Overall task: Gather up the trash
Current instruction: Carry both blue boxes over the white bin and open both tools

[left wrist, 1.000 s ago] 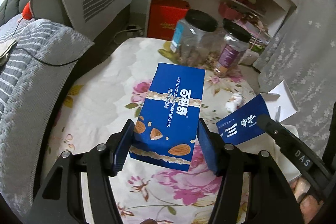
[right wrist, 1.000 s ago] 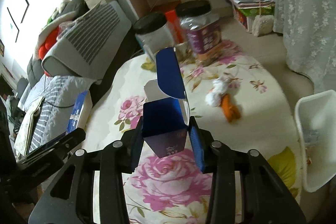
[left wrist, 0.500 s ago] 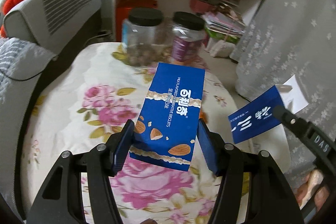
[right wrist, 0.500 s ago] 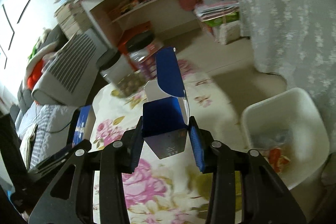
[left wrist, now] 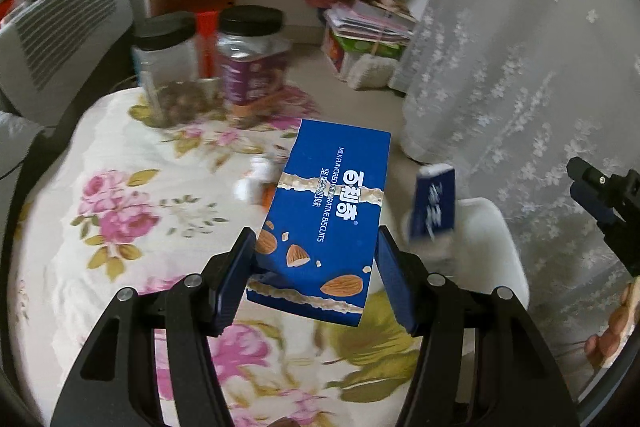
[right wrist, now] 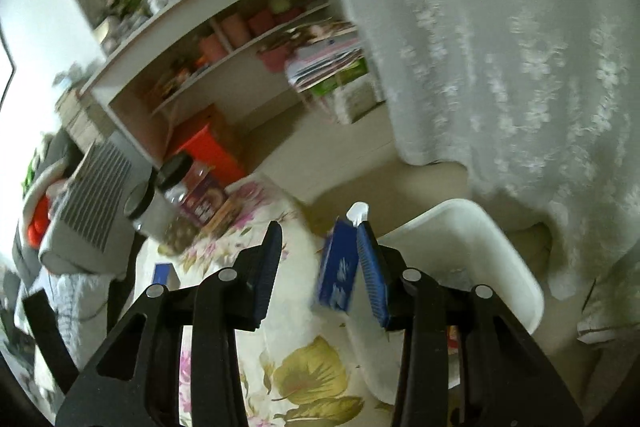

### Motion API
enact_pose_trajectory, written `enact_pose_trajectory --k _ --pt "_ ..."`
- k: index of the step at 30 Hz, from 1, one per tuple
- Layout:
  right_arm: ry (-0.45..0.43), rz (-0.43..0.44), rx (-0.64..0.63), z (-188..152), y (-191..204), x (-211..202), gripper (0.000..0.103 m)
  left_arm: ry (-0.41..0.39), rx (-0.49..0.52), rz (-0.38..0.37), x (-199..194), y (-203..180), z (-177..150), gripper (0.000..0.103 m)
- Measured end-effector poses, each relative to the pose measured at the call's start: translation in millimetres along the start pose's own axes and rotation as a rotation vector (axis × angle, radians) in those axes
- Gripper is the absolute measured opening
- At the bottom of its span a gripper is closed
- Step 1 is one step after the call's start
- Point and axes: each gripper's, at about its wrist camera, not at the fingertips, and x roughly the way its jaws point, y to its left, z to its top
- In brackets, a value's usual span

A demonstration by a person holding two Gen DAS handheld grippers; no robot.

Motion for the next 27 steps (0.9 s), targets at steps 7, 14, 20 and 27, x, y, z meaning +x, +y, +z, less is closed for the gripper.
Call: enact_pose_trajectory --k 7,14,20,27 --pt "-0.021 -0.023 0.107 14 -43 -15 0.049 0.02 0.067 -0.055 16 -54 -3 0.06" --pt "-0.028 -0.051 0.191 23 -76 -23 0.077 0.065 0.109 -0.077 38 -82 -12 0.06" --pt "-0.042 -0.062 0.234 27 -88 -26 0.094 0.111 0.133 -0.107 56 -102 -16 0.06" --pt "-0.06 -0.112 0.306 31 -103 -26 0.096 0.181 0.14 -0.22 77 -129 -21 0.082"
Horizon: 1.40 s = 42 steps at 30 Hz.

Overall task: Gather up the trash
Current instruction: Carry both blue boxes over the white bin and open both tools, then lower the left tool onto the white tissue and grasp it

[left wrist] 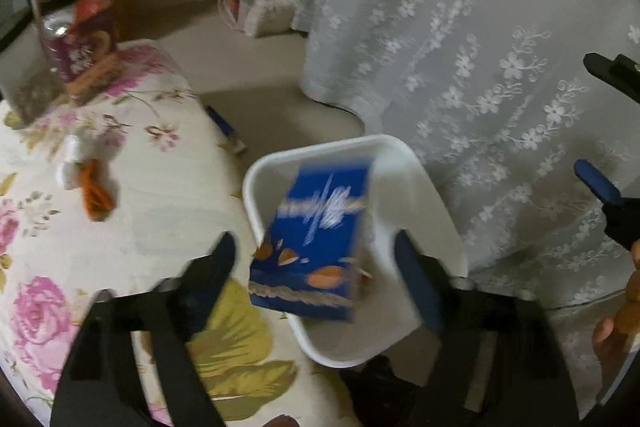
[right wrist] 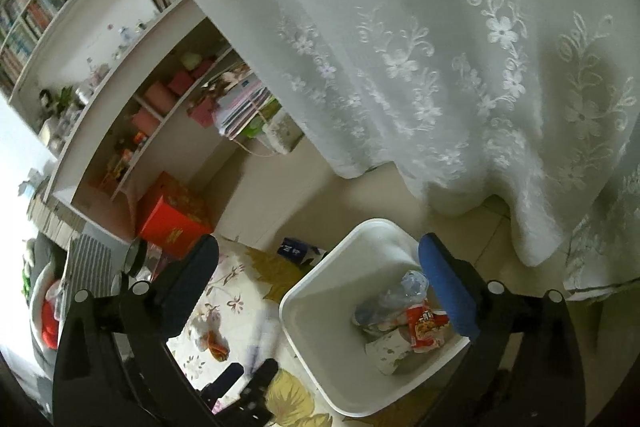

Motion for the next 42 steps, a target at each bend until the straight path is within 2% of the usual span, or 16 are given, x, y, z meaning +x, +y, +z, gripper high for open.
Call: enact_pose_trajectory --k 8,14,20,25,28,32,37,40,42 --pt "0.032 -0.012 -0.013 -6 11 13 0.096 0.012 -0.014 0.043 8 10 3 0.082" --pt "0.077 -0.034 -0.097 -17 36 31 0.096 0.016 -0.04 0.096 7 39 8 0.082" --pt "0.134 -0.034 -0.153 -32 57 47 0.096 0.002 -0.111 0.197 6 84 22 0.082" --pt "0.174 -0.036 -0.204 -43 74 61 0.096 -0.022 -0.16 0.347 10 134 38 0.082" --pt "0.2 -0.035 -0.24 -51 87 71 0.096 -0.019 -0.192 0.407 15 164 45 0.082" --pt "0.235 -0.034 -0.285 -63 104 85 0.096 -0.002 -0.222 0.426 23 194 50 0.082" --pt "0.281 -0.04 -0.341 -78 124 105 0.096 0.016 -0.218 0.394 31 208 56 0.082" --pt "0.309 -0.05 -0.374 -88 134 117 0.096 0.03 -0.193 0.384 38 210 58 0.077" --pt "0.337 -0.057 -0.4 -96 141 127 0.096 0.049 -0.192 0.364 43 217 58 0.066"
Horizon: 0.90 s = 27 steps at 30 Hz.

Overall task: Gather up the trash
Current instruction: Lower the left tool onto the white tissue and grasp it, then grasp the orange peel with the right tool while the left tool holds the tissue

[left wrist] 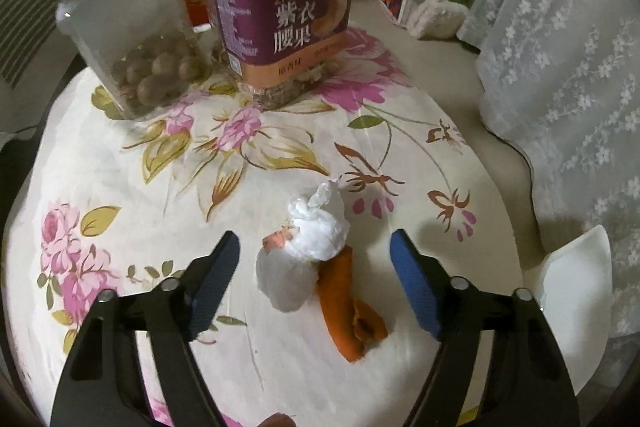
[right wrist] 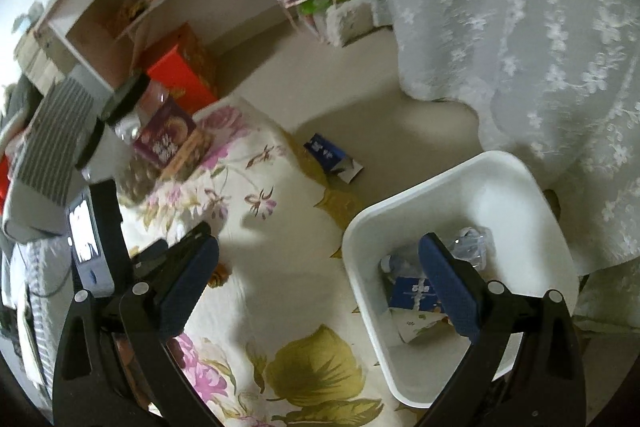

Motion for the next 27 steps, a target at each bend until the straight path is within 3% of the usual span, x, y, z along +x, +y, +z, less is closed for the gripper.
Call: enact_pose_trajectory --k 1,2,5,12,18,24,27 --pt "0.01 -0.002 -0.011 -1 4 4 0.096 0.016 -0.003 -0.011 3 3 0 0.06" --pt "0.019 -0.005 -0.021 -2 8 8 0.096 0.038 -0.014 -0.027 7 7 -1 0.046" --pt "0.053 -0.015 -0.063 -6 22 23 0.096 0.055 -0.104 -0.083 9 29 0 0.039" --pt "0.11 0.0 -0.207 -20 73 62 0.096 -0.004 -0.216 -0.058 -21 84 -6 0.038" --pt "0.099 -0.025 -0.418 -42 135 91 0.096 -0.058 -0.3 0.0 -54 144 -24 0.038" --pt "0.079 -0.09 -0.604 -58 163 123 0.095 -0.075 -0.352 0.067 -85 197 -58 0.038" --pt "0.105 -0.108 -0.612 -58 161 140 0.078 -0.09 -0.363 0.087 -102 218 -71 0.038"
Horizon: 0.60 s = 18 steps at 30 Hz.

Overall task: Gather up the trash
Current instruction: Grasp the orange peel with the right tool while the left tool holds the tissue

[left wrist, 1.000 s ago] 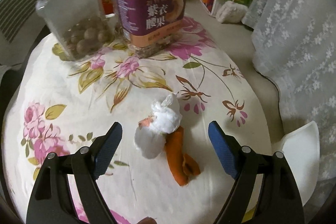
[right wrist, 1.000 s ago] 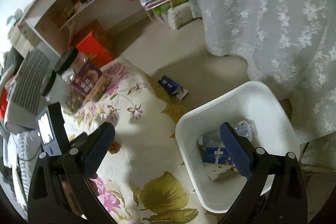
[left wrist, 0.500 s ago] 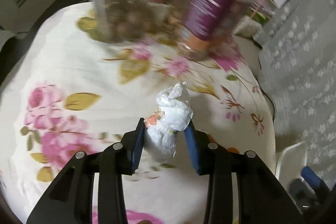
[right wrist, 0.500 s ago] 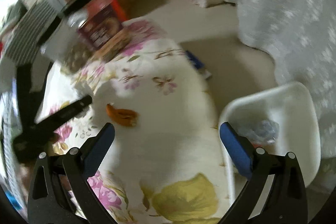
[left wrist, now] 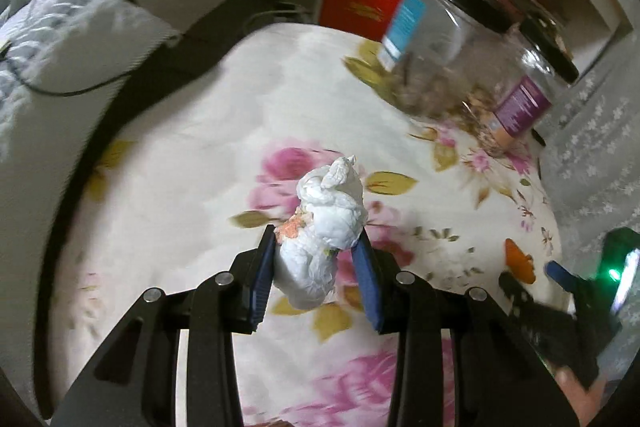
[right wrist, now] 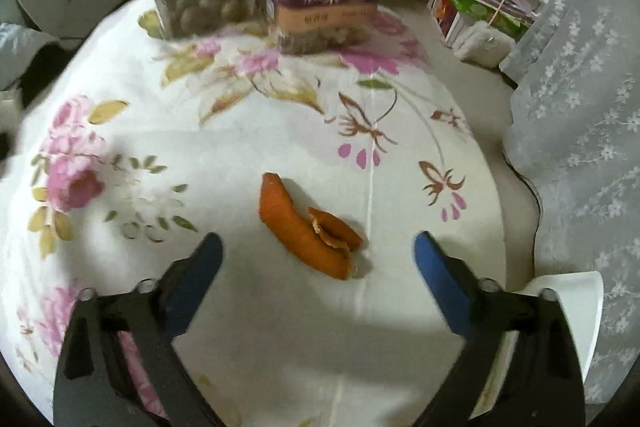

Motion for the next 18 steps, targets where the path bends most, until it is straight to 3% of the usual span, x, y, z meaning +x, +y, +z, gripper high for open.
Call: enact_pose_trajectory --k 3,4,8,12,18 --pt "0.001 0.036 0.037 2 -5 6 0.062 -0.039 0.0 0.025 -22 21 -5 0.038" --pt "-0.005 0.038 0.046 4 -4 6 0.05 -0.05 0.001 0.032 -27 25 -6 0.038" --pt "-0.016 0.042 0.039 5 9 1 0.02 -0.103 -0.007 0.062 -49 41 -13 0.038" --pt "-0.049 0.052 0.029 4 26 -17 0.019 -0.162 -0.028 0.065 -75 51 -17 0.038" --pt "-0.186 0.154 0.056 3 43 -77 0.019 -0.246 -0.015 0.084 -106 52 -28 0.038"
